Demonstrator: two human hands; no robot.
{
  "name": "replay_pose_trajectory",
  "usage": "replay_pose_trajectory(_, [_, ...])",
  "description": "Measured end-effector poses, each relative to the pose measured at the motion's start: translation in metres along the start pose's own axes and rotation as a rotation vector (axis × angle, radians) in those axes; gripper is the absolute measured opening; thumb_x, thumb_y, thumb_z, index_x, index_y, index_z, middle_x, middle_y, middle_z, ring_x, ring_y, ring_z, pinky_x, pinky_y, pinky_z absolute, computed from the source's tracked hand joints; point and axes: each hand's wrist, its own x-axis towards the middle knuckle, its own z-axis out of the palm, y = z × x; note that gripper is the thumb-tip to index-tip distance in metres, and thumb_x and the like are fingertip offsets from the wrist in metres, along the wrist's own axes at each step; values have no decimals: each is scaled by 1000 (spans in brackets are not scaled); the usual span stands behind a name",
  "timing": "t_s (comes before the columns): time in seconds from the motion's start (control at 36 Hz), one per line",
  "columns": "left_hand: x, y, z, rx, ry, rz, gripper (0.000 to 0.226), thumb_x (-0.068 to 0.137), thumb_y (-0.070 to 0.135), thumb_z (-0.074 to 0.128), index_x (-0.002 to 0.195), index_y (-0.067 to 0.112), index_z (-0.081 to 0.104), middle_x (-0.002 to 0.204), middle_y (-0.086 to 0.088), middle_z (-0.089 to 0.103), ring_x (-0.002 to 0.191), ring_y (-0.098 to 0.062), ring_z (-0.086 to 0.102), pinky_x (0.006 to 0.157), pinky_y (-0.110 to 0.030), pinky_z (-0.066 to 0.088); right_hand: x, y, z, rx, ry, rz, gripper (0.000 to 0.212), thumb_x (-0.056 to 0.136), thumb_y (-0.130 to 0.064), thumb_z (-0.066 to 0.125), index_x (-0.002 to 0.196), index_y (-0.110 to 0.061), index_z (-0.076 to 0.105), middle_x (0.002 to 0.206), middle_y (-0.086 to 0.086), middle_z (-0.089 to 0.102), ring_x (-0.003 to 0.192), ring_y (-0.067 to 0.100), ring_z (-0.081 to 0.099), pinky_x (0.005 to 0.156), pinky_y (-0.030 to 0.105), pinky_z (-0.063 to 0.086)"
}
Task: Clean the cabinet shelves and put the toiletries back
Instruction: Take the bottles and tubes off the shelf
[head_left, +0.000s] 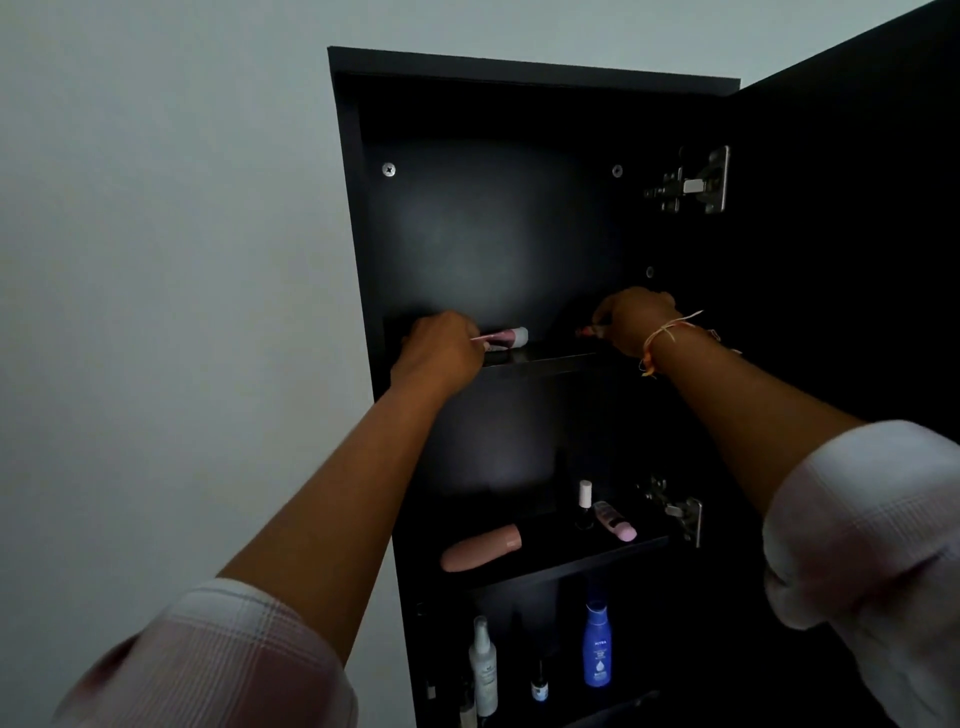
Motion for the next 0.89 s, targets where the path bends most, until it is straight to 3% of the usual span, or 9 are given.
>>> replay_pose_trajectory(0.14, [-5,2,0,-16,40,30,21,92,20,54,81,18,73,79,-7,66,74,-25,61,64,-30,49,-6,0,-4,135,-47,-26,40,92,-46,58,109,-11,69,120,9,64,112,28,59,97,33,46])
replay_pose_trajectory(0.28, [-10,3,0,-28,155,69,23,94,22,52,85,14,70,82,-12,66,76,-30,63,64,-33,51,-15,7,-3,277,27,-76,27,85,-47,68,86,-20,69,102,5,70,98,23,64,85,28,47])
replay_pose_trajectory(0.39, [-19,7,-4,-204,326,171,21,97,20,51,98,14,70,83,-8,67,75,-24,61,63,-31,46,-28,8,-1,469,132,-115,23,87,-40,69,98,-20,73,100,3,72,98,17,65,90,29,50])
replay_pose_trajectory(0.53, [-41,17,-13,-332,466,223,18,97,19,51,104,12,66,94,-4,67,80,-16,59,69,-30,48,-46,-8,-4,895,235,-101,25,86,-43,67,89,-19,71,77,-6,67,70,2,59,69,19,44])
replay_pose_trajectory(0.58, [-51,23,-15,-397,481,177,15,95,22,52,101,14,63,91,-2,67,78,-18,60,67,-32,49,-59,-19,-8,1067,229,-92,29,88,-42,66,87,-12,69,68,-5,62,58,1,51,59,16,42])
replay_pose_trajectory(0.69, [-70,29,-11,-622,459,-23,13,89,30,58,93,19,64,85,2,67,78,-19,63,69,-34,53,-86,-36,-7,1281,188,-70,17,95,-18,60,101,-4,67,83,5,66,56,-1,54,56,11,44])
replay_pose_trajectory(0.78, [-89,27,-4,-814,358,-159,19,84,30,57,96,18,66,91,0,68,84,-19,66,67,-33,55,-111,-44,0,1363,152,-30,9,96,-17,58,98,-12,64,92,3,69,69,2,60,58,11,47])
replay_pose_trajectory(0.89, [-127,23,4,-1034,203,-313,22,91,19,50,107,14,65,102,-5,67,94,-23,65,56,-24,49,-147,-54,16,1456,84,24,13,97,-17,57,105,-9,61,96,1,69,78,5,63,59,11,48])
